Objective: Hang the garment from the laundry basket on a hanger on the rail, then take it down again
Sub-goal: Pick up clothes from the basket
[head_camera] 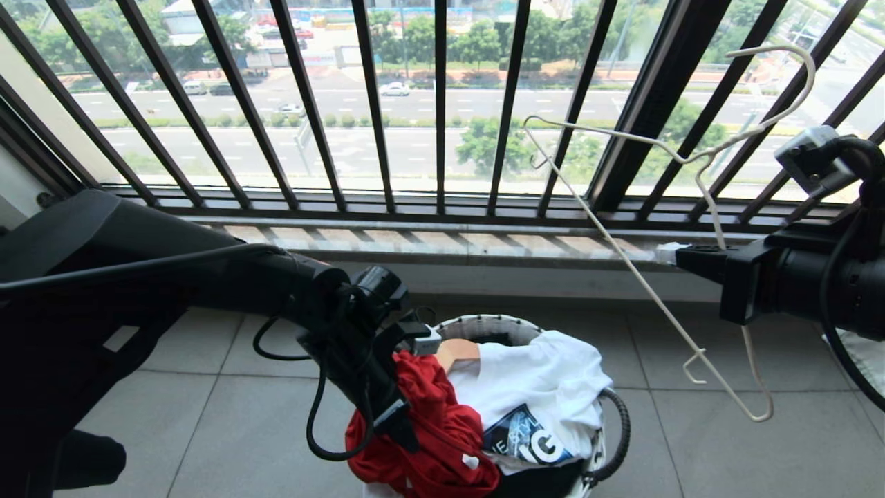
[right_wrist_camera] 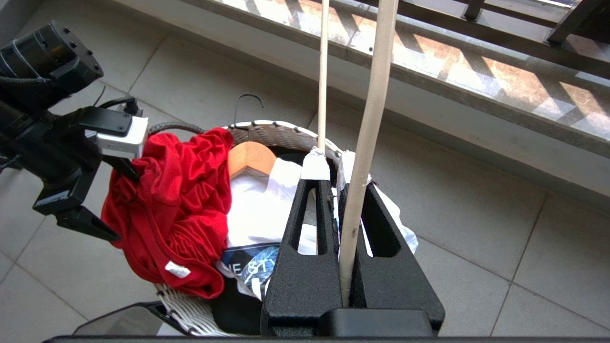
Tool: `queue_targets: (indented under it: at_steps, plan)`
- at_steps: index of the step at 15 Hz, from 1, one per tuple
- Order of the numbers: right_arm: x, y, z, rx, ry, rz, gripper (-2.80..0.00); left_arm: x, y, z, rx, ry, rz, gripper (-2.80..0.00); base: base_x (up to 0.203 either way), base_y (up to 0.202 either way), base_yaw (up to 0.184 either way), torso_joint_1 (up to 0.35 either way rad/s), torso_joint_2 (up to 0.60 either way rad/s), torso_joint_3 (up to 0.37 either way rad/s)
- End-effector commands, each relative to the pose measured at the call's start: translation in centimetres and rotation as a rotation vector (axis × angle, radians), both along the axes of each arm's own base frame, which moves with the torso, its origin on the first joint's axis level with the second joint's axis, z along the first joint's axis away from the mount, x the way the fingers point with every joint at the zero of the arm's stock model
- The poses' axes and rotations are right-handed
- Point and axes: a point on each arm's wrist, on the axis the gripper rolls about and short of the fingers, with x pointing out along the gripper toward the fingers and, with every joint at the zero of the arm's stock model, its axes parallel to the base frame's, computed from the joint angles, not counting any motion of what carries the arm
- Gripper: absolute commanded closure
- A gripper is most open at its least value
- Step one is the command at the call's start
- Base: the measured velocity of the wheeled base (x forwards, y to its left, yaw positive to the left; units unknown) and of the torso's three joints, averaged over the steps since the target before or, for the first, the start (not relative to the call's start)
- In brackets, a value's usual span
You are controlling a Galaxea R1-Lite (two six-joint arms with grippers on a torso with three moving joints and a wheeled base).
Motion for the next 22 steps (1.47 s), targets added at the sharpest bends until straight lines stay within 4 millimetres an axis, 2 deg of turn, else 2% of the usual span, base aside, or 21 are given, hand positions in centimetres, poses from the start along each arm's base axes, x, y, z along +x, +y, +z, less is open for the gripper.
queue_targets:
  at_steps: [1, 6, 8, 15, 22]
  plan:
    - [0.0, 0.0, 0.0, 0.001, -0.003, 0.003, 0.00, 0.0, 0.0, -0.4, 0.007, 0.011, -0.006, -2.80, 0.000, 0.000, 0.000, 0.000, 0.00, 0.000]
    - [0.0, 0.0, 0.0, 0.000, -0.001, 0.003, 0.00, -0.1, -0.1, -0.1, 0.003, 0.005, -0.006, -2.80, 0.000, 0.000, 0.000, 0.000, 0.00, 0.000]
    - [0.0, 0.0, -0.1, 0.000, 0.001, 0.003, 0.00, -0.1, -0.1, -0.1, 0.003, 0.005, -0.006, 0.00, 0.000, 0.000, 0.000, 0.000, 0.00, 0.000]
    - [0.0, 0.0, 0.0, 0.000, 0.000, 0.002, 0.00, -0.1, 0.0, 0.0, 0.000, 0.001, -0.006, 0.00, 0.000, 0.000, 0.000, 0.000, 0.00, 0.000]
    - [0.0, 0.0, 0.0, 0.000, 0.000, 0.001, 0.00, -0.3, 0.2, 1.0, -0.014, -0.018, 0.003, 0.00, 0.000, 0.000, 0.000, 0.000, 0.00, 0.000]
